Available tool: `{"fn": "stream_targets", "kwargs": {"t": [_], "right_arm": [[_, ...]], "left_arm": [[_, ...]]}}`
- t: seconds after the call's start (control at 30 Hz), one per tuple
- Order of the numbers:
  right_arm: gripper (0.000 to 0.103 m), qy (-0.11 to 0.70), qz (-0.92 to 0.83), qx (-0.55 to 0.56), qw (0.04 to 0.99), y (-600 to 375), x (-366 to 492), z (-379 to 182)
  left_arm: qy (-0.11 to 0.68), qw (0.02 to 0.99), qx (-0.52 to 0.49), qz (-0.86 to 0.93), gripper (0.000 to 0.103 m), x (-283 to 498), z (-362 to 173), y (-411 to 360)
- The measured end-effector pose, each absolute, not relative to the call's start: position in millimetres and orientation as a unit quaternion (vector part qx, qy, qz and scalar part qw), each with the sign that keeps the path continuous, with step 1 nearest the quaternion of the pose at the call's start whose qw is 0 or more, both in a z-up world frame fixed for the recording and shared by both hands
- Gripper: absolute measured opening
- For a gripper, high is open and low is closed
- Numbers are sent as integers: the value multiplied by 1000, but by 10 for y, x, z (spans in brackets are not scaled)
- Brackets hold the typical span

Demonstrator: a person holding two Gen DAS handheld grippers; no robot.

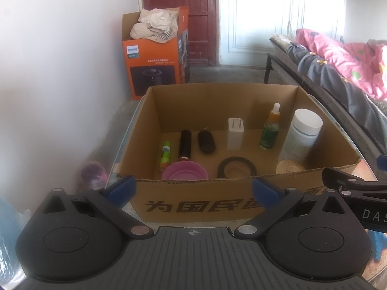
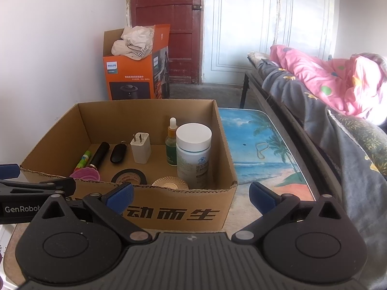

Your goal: Organize rigid objects

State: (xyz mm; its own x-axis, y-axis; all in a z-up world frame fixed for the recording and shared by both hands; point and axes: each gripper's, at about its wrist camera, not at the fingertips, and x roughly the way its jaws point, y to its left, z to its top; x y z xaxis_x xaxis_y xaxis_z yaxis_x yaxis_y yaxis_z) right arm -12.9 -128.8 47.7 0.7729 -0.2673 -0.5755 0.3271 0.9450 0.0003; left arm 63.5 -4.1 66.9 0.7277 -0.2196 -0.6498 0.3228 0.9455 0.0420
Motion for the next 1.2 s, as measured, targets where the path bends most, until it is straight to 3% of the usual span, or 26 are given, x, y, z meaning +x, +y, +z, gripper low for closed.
{"fn": "stream_targets", "kwargs": {"t": [1.2], "right_arm": [[103,296,-160,50,940,-1293,-162,484]], "left_arm": [[339,926,77,-146,103,620,683,-56]]}}
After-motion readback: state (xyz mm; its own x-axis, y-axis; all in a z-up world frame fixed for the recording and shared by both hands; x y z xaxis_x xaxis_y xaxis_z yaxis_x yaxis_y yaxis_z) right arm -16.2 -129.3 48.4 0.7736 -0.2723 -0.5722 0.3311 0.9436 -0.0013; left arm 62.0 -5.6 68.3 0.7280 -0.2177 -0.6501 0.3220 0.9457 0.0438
